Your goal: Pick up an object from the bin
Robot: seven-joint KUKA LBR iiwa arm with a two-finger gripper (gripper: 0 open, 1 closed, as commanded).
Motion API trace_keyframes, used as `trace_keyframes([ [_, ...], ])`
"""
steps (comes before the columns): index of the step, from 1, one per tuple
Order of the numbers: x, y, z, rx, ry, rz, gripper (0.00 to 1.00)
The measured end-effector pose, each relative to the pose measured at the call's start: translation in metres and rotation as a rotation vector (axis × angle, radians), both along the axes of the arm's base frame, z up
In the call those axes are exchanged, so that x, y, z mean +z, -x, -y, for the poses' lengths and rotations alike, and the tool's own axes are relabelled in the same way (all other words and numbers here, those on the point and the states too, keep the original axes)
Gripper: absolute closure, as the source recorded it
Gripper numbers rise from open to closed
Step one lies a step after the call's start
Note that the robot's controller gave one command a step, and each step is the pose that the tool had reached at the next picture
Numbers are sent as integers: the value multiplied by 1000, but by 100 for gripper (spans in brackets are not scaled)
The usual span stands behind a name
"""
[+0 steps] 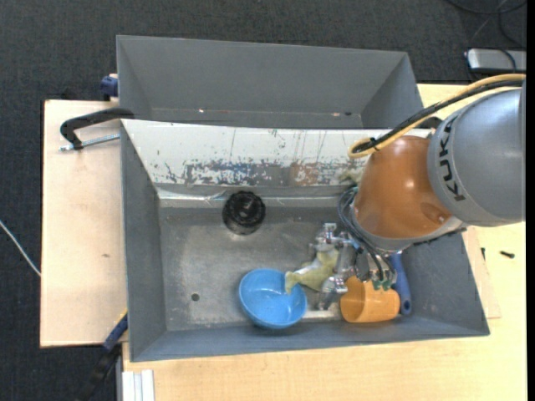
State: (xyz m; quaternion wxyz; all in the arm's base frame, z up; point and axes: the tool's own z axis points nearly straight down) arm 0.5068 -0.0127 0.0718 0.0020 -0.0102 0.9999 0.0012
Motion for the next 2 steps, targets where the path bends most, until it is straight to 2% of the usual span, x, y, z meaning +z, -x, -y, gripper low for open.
trace_keyframes([
  [1,1,-1,-1,1,1,-1,0],
  [2,2,-3,-1,0,1,5,100],
])
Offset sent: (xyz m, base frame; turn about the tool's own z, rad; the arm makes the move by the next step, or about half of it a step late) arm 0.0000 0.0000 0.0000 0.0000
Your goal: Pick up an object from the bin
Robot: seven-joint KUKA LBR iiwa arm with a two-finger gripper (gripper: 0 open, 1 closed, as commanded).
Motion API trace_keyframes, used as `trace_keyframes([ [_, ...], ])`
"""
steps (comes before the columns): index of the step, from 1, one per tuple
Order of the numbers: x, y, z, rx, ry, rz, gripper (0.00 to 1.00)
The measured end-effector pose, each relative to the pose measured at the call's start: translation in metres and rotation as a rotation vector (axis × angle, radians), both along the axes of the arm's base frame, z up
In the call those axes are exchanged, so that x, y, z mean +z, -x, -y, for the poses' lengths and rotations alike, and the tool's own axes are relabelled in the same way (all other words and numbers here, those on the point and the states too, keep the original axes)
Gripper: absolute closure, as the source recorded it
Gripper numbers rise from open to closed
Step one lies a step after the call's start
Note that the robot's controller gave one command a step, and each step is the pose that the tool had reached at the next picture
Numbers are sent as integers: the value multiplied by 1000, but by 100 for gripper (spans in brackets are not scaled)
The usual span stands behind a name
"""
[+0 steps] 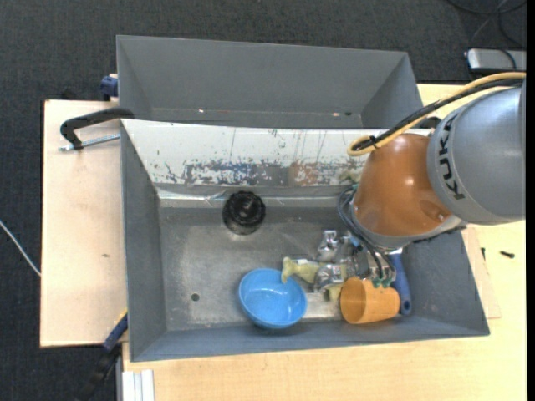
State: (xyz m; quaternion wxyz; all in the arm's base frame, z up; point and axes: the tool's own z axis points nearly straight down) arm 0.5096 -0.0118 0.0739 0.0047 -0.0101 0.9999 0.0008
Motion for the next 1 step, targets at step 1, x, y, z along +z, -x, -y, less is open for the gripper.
trace_keyframes([
  [1,84,-3,0,0,1,4,100],
])
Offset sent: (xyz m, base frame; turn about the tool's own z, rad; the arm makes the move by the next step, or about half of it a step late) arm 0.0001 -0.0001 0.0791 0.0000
